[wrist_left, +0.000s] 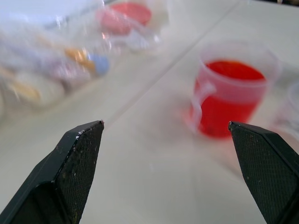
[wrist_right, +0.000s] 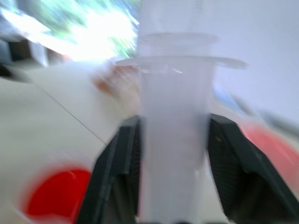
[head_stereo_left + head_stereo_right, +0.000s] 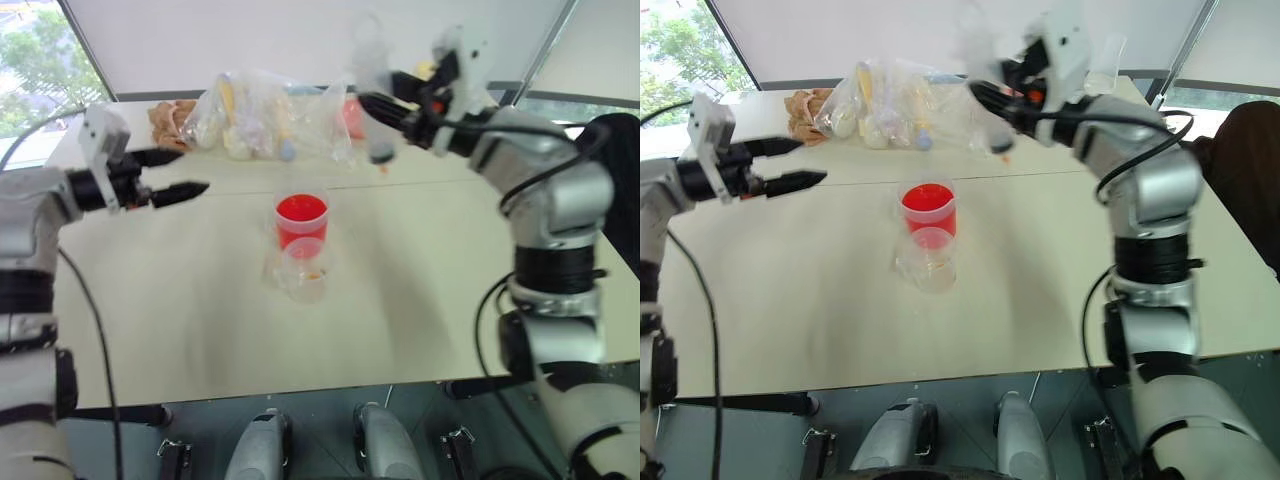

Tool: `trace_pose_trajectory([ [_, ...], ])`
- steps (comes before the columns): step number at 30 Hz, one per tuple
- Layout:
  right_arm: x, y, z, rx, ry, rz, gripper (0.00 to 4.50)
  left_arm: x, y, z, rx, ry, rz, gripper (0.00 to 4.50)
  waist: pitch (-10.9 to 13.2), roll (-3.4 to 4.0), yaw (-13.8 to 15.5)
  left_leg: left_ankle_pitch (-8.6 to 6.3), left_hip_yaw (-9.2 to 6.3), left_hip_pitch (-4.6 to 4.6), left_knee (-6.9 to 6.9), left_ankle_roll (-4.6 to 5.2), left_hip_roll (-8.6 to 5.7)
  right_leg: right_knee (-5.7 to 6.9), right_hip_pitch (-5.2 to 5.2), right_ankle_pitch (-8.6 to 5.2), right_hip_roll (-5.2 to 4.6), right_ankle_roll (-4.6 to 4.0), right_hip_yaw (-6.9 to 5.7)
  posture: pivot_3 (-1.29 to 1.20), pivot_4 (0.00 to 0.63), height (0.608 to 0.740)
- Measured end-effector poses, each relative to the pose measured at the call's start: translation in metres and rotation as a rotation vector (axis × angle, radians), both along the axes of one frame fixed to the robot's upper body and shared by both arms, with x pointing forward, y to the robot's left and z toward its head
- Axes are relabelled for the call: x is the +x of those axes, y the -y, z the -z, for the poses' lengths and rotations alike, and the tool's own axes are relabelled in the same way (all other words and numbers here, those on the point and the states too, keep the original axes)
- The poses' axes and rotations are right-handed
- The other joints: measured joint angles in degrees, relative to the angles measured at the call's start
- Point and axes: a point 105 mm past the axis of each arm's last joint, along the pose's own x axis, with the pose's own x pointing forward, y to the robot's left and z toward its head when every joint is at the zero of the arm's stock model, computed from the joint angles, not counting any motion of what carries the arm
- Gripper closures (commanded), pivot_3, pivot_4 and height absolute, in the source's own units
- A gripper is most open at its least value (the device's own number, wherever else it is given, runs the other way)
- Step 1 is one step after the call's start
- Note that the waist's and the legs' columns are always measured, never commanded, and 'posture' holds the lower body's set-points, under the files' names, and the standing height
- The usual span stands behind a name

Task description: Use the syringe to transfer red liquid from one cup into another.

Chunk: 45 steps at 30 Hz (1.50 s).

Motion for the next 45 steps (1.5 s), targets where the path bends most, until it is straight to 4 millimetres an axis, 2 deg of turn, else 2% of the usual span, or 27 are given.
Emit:
trace_pose_trajectory([
  [5, -0.007, -0.027, -0.007, 0.190, 0.080, -0.036, 3.06, 0.019, 0.015, -0.031, -0.075, 0.074, 0.027, 0.00, 0.03, -0.06, 0.32, 0.00, -0.05, -0.10, 0.05, 0.00, -0.03, -0.01, 0.01, 0.01, -0.02, 0.02, -0.01, 0.00, 0.150, 0.740],
  [8, -0.007, -0.030, -0.008, 0.232, 0.100, -0.025, 3.06, 0.022, 0.025, -0.054, -0.087, 0.140, 0.059, 0.00, 0.02, -0.07, 0.34, 0.00, -0.06, -0.10, 0.07, 0.00, -0.05, -0.04, 0.04, 0.01, -0.03, 0.03, -0.01, 0.00, 0.150, 0.740],
  [10, -0.002, -0.032, 0.000, 0.243, 0.091, -0.008, 3.06, 0.023, 0.035, -0.065, -0.101, 0.169, 0.092, 0.00, 0.01, -0.09, 0.29, 0.00, -0.10, -0.08, 0.07, 0.00, -0.05, -0.06, 0.10, 0.01, -0.03, 0.03, -0.03, 0.00, 0.150, 0.740],
  [12, 0.007, -0.036, 0.020, 0.231, 0.047, 0.009, 3.06, 0.023, 0.049, -0.073, -0.105, 0.203, 0.132, 0.00, 0.01, -0.09, 0.11, 0.00, -0.09, -0.06, 0.07, 0.00, -0.05, -0.05, 0.11, 0.01, -0.02, 0.03, -0.02, 0.00, 0.150, 0.740],
  [14, 0.015, -0.041, 0.037, 0.214, 0.004, 0.022, 3.06, 0.022, 0.060, -0.073, -0.093, 0.220, 0.175, 0.00, 0.01, -0.09, -0.02, 0.00, -0.09, -0.04, 0.07, 0.00, -0.05, -0.02, 0.10, 0.01, -0.02, 0.03, -0.01, 0.00, 0.150, 0.740],
  [16, 0.020, -0.041, 0.044, 0.215, -0.020, 0.040, 3.06, 0.021, 0.067, -0.070, -0.076, 0.219, 0.198, 0.00, 0.01, -0.09, -0.44, 0.00, -0.09, -0.04, 0.06, 0.00, -0.04, 0.02, 0.06, 0.01, 0.00, 0.03, -0.01, 0.00, 0.150, 0.740],
  [25, 0.022, -0.047, 0.052, 0.232, -0.048, 0.036, 3.06, 0.025, 0.087, -0.069, -0.037, 0.290, 0.213, 0.00, 0.01, -0.09, -1.22, 0.00, -0.13, -0.03, 0.07, 0.00, -0.02, 0.06, 0.06, 0.01, 0.00, 0.03, -0.01, 0.00, 0.150, 0.740],
  [29, 0.020, -0.056, 0.056, 0.242, -0.092, 0.013, 3.06, 0.030, 0.097, -0.063, -0.019, 0.320, 0.203, 0.00, 0.01, -0.09, -1.20, 0.00, -0.12, -0.03, 0.08, 0.01, -0.02, 0.07, 0.07, 0.01, 0.00, 0.03, 0.00, 0.00, 0.150, 0.740],
  [32, 0.014, -0.059, 0.054, 0.252, -0.098, -0.005, 3.06, 0.034, 0.098, -0.063, -0.023, 0.321, 0.191, 0.00, 0.01, -0.09, -1.21, 0.00, -0.12, -0.03, 0.08, 0.01, -0.03, 0.07, 0.06, 0.01, 0.00, 0.03, 0.00, 0.00, 0.150, 0.740],
  [38, 0.005, -0.062, 0.048, 0.247, -0.084, -0.017, 3.06, 0.033, 0.098, -0.075, -0.031, 0.358, 0.188, 0.00, 0.01, -0.09, -1.21, 0.00, -0.13, -0.04, 0.09, 0.01, -0.03, 0.08, 0.07, 0.02, 0.00, 0.03, -0.01, 0.00, 0.150, 0.740],
  [45, 0.006, -0.060, 0.063, 0.247, -0.123, 0.001, 3.06, 0.031, 0.102, -0.071, -0.026, 0.347, 0.221, 0.00, 0.01, -0.09, -1.19, 0.00, -0.13, -0.04, 0.15, 0.01, -0.03, 0.10, 0.07, 0.02, 0.00, 0.03, 0.00, 0.00, 0.150, 0.740],
])
